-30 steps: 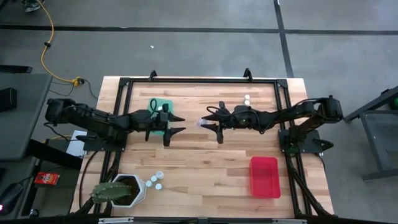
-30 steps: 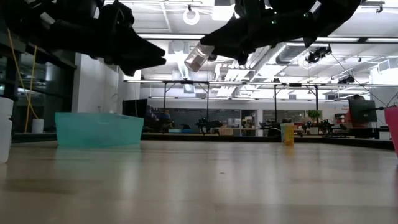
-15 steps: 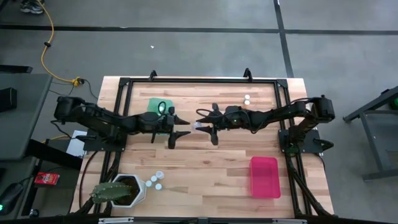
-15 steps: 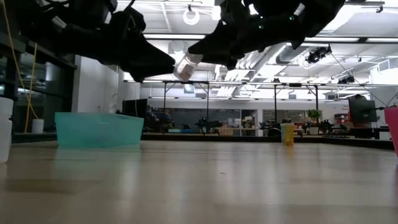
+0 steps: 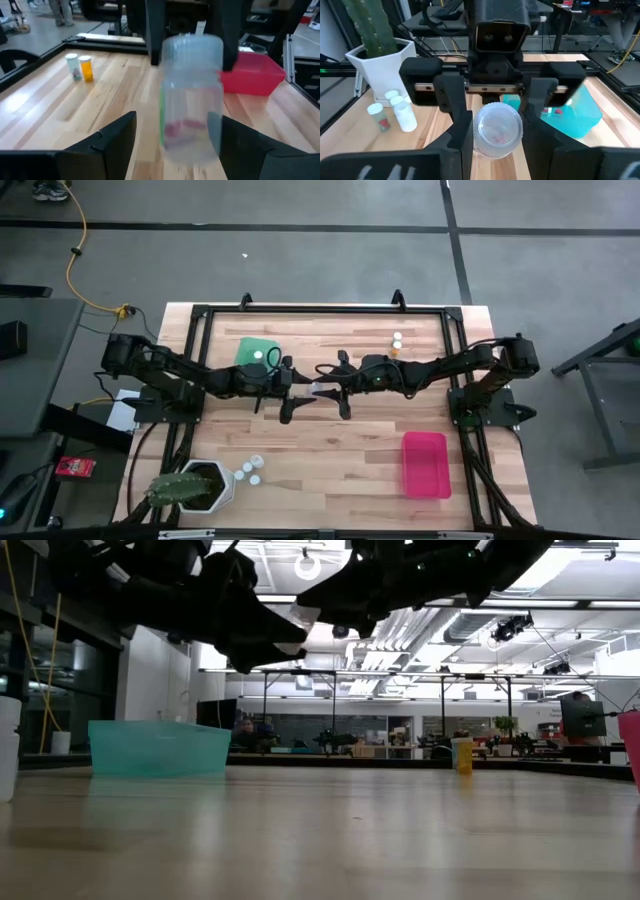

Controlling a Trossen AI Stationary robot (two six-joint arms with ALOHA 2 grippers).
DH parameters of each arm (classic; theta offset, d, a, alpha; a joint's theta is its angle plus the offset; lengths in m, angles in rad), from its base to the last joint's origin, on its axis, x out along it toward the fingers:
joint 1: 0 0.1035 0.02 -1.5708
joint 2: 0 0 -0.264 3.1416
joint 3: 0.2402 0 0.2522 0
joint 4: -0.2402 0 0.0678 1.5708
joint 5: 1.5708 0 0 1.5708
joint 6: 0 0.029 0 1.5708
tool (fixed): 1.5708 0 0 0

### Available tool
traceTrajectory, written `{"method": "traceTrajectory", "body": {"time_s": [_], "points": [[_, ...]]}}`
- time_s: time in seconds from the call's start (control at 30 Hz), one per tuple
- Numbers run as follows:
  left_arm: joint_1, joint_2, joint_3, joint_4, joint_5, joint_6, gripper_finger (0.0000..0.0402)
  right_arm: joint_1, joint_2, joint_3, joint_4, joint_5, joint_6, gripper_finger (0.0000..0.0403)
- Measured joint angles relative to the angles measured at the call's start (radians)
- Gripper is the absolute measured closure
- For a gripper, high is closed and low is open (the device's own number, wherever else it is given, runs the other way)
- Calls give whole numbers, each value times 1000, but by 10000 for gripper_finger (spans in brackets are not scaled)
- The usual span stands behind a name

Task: Pick and place medicine bottles into bin by pill shape (circle, oval)
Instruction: Put the transparent capsule bottle into the blue bin

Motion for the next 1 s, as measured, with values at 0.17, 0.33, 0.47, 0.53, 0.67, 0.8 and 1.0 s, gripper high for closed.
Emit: {"method": "traceTrajectory", "body": {"time_s": [0.17, 0.33, 0.47, 0.53, 0.67, 0.8, 1.0], "points": [[0, 8, 17, 2, 12, 10, 165, -1, 0, 0, -7, -1, 0, 292], [0, 8, 17, 3, 15, 10, 165, 0, 0, 0, -22, -2, 0, 290], [0, 8, 17, 2, 15, 18, 172, 0, 0, 0, -22, -2, 0, 289], [0, 8, 17, 2, 15, 18, 184, -1, 0, 0, -22, 1, 0, 289], [0, 8, 17, 2, 17, 18, 222, -2, 0, 0, -22, 7, 0, 288], [0, 8, 17, 2, 20, 18, 259, -2, 0, 0, -22, 9, -1, 288], [0, 7, 17, 2, 18, 32, 269, -2, 0, 0, -22, 9, -4, 288]]}}
